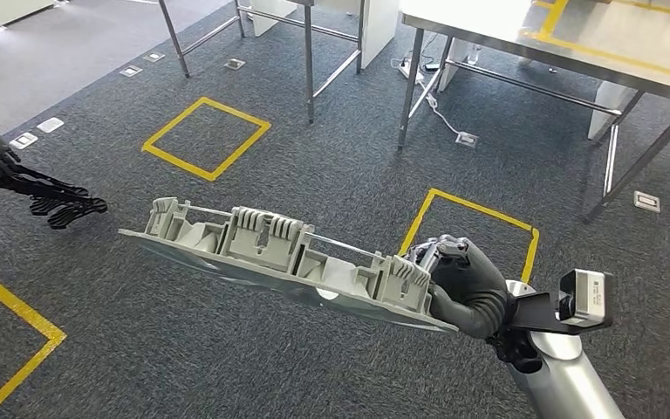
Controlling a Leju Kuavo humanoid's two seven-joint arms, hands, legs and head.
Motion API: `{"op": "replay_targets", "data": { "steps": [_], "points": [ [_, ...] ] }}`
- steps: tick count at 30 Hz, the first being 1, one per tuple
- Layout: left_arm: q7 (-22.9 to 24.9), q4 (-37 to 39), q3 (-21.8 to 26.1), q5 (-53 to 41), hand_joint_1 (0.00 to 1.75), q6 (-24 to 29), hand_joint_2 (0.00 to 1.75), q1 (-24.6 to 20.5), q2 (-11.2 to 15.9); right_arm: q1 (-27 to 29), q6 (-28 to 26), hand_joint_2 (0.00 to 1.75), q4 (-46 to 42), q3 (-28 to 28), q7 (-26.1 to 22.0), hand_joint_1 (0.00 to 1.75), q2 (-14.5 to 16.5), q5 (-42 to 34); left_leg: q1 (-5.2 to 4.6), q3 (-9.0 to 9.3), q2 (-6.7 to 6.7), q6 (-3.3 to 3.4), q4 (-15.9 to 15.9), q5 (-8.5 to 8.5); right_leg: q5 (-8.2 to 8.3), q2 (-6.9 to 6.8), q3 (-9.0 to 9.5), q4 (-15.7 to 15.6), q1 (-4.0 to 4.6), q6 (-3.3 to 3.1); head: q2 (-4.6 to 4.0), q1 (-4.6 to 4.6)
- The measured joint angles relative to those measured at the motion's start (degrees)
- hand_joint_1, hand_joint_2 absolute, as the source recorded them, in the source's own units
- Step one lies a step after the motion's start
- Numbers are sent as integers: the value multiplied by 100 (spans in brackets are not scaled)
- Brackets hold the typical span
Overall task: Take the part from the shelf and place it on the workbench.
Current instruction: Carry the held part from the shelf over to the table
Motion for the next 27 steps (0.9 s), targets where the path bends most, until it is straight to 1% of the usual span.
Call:
{"op": "replay_targets", "data": {
  "steps": [1, 2, 3, 4, 5, 6, 7, 8, 9, 10, 11, 12, 13, 14, 15, 16, 17, 18, 19, 20, 21, 22, 23, 24, 25, 26, 27],
  "points": [
    [57, 0, 0, -11, 0, -1, 175, -1, -4, 4, -3, 175, -2, 3, 6, 175, 1, 7, -6, 2, 44, 50, -3, 11, 11, 37, -9, -11, -7, 33, -1, 2],
    [120, -1, 0, -17, 0, -1, 175, -2, -10, 9, -4, 175, -3, 6, 10, 175, 1, 11, -7, 1, 86, 92, -9, 19, 11, 33, -14, -11, -11, 63, -1, 5],
    [183, -2, 0, -21, 0, 1, 175, -3, -15, 13, -5, 175, -3, 7, 12, 175, 1, 15, -3, 2, 126, 132, -16, 27, -28, -32, -41, 45, -12, 90, -1, 16],
    [248, -2, 0, -25, 0, 10, 175, -3, -19, 13, -5, 175, -3, 8, 11, 175, 1, 17, 4, 2, 169, 168, -25, 34, -128, -131, -116, 208, -9, 114, -1, 32],
    [319, -3, 0, -33, 0, 27, 175, -2, -21, 13, -5, 175, -3, 10, 8, 175, 1, 19, 5, 2, 213, 195, -29, 34, -290, -246, -252, 501, -5, 132, 0, 49],
    [394, -4, 0, -41, 0, 51, 175, 2, -19, 12, -4, 175, -1, 13, 1, 175, 1, 20, -1, 0, 257, 215, -29, 29, -483, -333, -441, 892, -2, 148, 0, 64],
    [467, -4, 0, -48, 0, 79, 175, 7, -16, 16, -4, 175, 1, 16, -7, 175, 0, 20, -9, -2, 306, 226, -28, 25, -651, -364, -640, 1296, -3, 158, 0, 69],
    [532, -4, 1, -46, 0, 106, 175, 11, -13, 26, -5, 175, 3, 17, -14, 175, -1, 21, -16, -1, 355, 231, -28, 19, -734, -373, -787, 1585, -3, 159, 0, 71],
    [583, -5, 6, -30, 0, 135, 175, 12, -8, 40, -8, 175, 5, 19, -23, 175, -5, 26, -23, 2, 403, 233, -27, 14, -701, -377, -831, 1660, -1, 151, 0, 73],
    [623, -6, 20, -3, 0, 167, 175, 10, -3, 55, -13, 175, 6, 18, -34, 175, -12, 32, -30, 11, 447, 232, -27, 6, -560, -391, -751, 1489, 5, 131, 0, 78],
    [656, -7, 40, 36, 0, 207, 175, 7, 3, 69, -16, 175, 5, 18, -50, 175, -22, 38, -36, 25, 489, 227, -27, -3, -356, -431, -564, 1116, 17, 98, 0, 84],
    [685, -8, 65, 78, 0, 249, 175, 4, 8, 78, -20, 175, 2, 17, -71, 175, -35, 44, -42, 41, 527, 218, -27, -14, -182, -534, -341, 670, 45, 51, 0, 92],
    [710, -9, 93, 110, 0, 292, 175, 2, 19, 85, -22, 175, -1, 17, -89, 175, -45, 46, -52, 54, 562, 200, -26, -26, -58, -624, -158, 305, 77, 8, 0, 96],
    [733, -11, 120, 145, 0, 331, 175, 1, 35, 90, -23, 175, -5, 16, -107, 175, -53, 47, -60, 64, 595, 174, -27, -35, 0, -689, -50, 78, 108, -29, 0, 99],
    [754, -13, 151, 175, 0, 368, 175, 1, 53, 99, -25, 175, -11, 13, -121, 175, -60, 49, -65, 73, 630, 145, -33, -42, 2, -718, -17, -11, 133, -57, 0, 100],
    [773, -16, 183, 203, 0, 402, 175, -1, 74, 111, -26, 175, -15, 9, -133, 175, -69, 52, -68, 86, 669, 113, -44, -45, 10, -670, -24, -16, 143, -75, 0, 102],
    [791, -20, 210, 234, 0, 432, 175, -3, 96, 125, -29, 175, -23, 6, -142, 175, -79, 58, -69, 94, 699, 81, -51, -55, 25, -623, -20, -36, 125, -102, 0, 103],
    [805, -24, 237, 263, 0, 457, 175, -5, 118, 137, -33, 175, -31, 2, -149, 175, -90, 64, -69, 95, 670, 51, -22, -88, 40, -581, -5, -62, 103, -131, 0, 101],
    [816, -27, 261, 286, 0, 471, 175, -7, 135, 145, -36, 175, -38, 1, -154, 175, -98, 71, -67, 53, 587, 23, 98, -174, 57, -542, 13, -89, 75, -162, 0, 92],
    [824, -30, 285, 303, 0, 478, 175, -7, 153, 153, -38, 175, -45, 2, -158, 175, -101, 76, -61, -51, 475, -2, 341, -317, 69, -506, 31, -110, 48, -187, 0, 76],
    [828, -31, 311, 314, 0, 480, 175, -4, 166, 160, -41, 175, -47, 6, -163, 175, -103, 80, -53, -210, 359, -22, 696, -497, 69, -466, 35, -112, 43, -202, 0, 60],
    [830, -31, 336, 316, 0, 479, 175, 2, 175, 170, -44, 175, -47, 11, -167, 175, -103, 82, -46, -406, 293, -38, 1095, -670, 68, -421, 34, -108, 40, -211, 0, 45],
    [827, -31, 356, 317, 0, 474, 175, 11, 185, 184, -49, 175, -47, 15, -169, 175, -102, 85, -42, -569, 269, -51, 1409, -767, 67, -370, 32, -102, 39, -213, 0, 36],
    [816, -31, 368, 317, 0, 461, 175, 19, 193, 201, -53, 175, -47, 19, -171, 175, -102, 90, -41, -654, 263, -59, 1548, -758, 64, -317, 31, -95, 37, -209, 0, 33],
    [796, -31, 376, 317, 0, 440, 175, 24, 200, 215, -57, 175, -47, 22, -171, 175, -102, 96, -38, -627, 257, -62, 1450, -632, 58, -264, 31, -83, 31, -199, 0, 31],
    [767, -31, 379, 317, 0, 411, 175, 25, 204, 226, -60, 175, -48, 25, -171, 175, -102, 103, -31, -490, 234, -64, 1133, -423, 49, -212, 33, -66, 22, -183, 0, 28],
    [732, -31, 379, 316, 0, 378, 175, 24, 206, 231, -63, 175, -48, 27, -171, 175, -101, 109, -16, -303, 162, -66, 718, -229, 34, -163, 31, -43, 13, -158, 0, 24]
  ]
}}
